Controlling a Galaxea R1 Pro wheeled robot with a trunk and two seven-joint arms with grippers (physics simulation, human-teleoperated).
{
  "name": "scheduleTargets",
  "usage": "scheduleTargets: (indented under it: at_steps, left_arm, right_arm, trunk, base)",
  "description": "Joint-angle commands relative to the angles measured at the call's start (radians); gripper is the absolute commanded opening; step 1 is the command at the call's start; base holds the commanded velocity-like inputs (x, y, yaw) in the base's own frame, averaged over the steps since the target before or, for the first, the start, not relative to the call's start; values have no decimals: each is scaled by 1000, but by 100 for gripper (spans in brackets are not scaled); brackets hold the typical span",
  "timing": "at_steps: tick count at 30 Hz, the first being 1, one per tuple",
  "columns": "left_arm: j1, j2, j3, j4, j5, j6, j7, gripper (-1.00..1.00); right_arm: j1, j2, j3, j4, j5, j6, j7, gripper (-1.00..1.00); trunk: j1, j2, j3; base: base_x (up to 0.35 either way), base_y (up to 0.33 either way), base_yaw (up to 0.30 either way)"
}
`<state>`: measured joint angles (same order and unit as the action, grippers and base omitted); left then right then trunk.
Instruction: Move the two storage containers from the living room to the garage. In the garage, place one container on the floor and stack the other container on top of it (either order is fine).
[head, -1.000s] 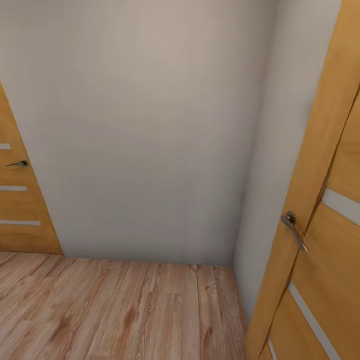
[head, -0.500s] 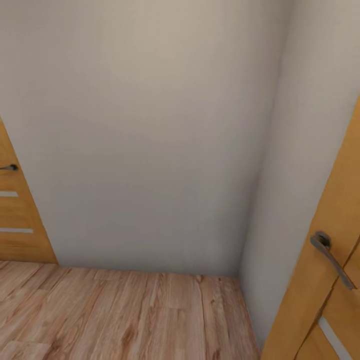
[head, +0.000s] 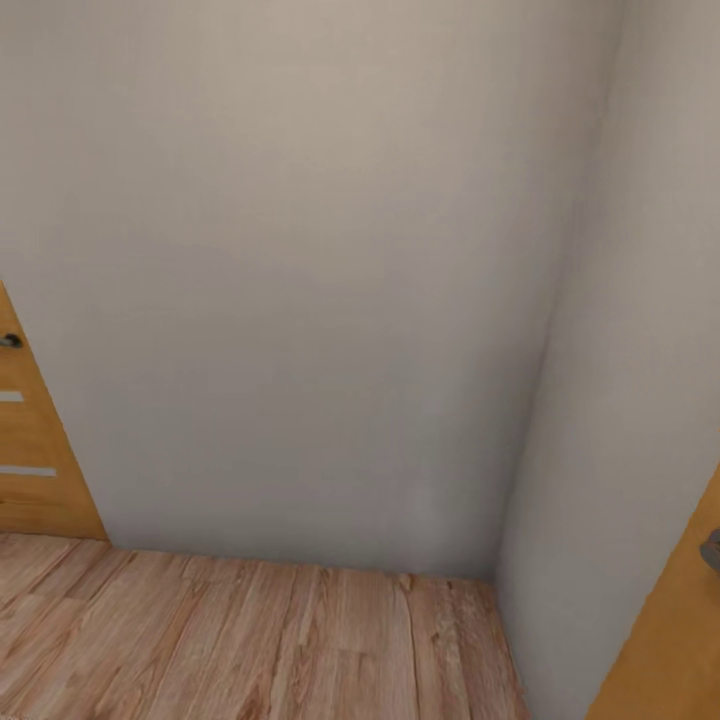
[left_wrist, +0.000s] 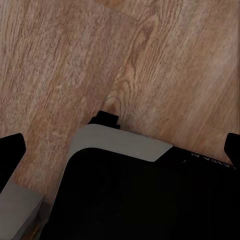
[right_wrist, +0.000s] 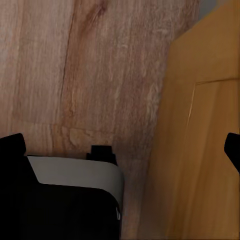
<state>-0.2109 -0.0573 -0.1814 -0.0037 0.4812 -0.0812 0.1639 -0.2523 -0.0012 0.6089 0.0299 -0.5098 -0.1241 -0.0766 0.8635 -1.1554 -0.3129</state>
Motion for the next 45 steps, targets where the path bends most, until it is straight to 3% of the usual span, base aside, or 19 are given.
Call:
scheduleTargets:
  at_steps: [1, 28, 45]
  left_arm:
    - [-1, -1, -8, 1, 8, -3, 3, 100]
    - [-1, -1, -9, 1, 12, -6, 4, 100]
    - [-1, 1, -9, 1, 11, -6, 3, 100]
  right_arm:
    - [-1, 0, 8, 2, -9, -5, 0, 100]
    - [-1, 3, 9, 2, -9, -3, 0, 100]
    - [-1, 3, 9, 2, -9, -3, 0, 100]
  trunk:
    - [1, -1, -1]
    - [1, -1, -1]
    - [1, -1, -1]
  base:
    - [265, -80, 250]
    - [49, -14, 270]
    - [296, 0, 271]
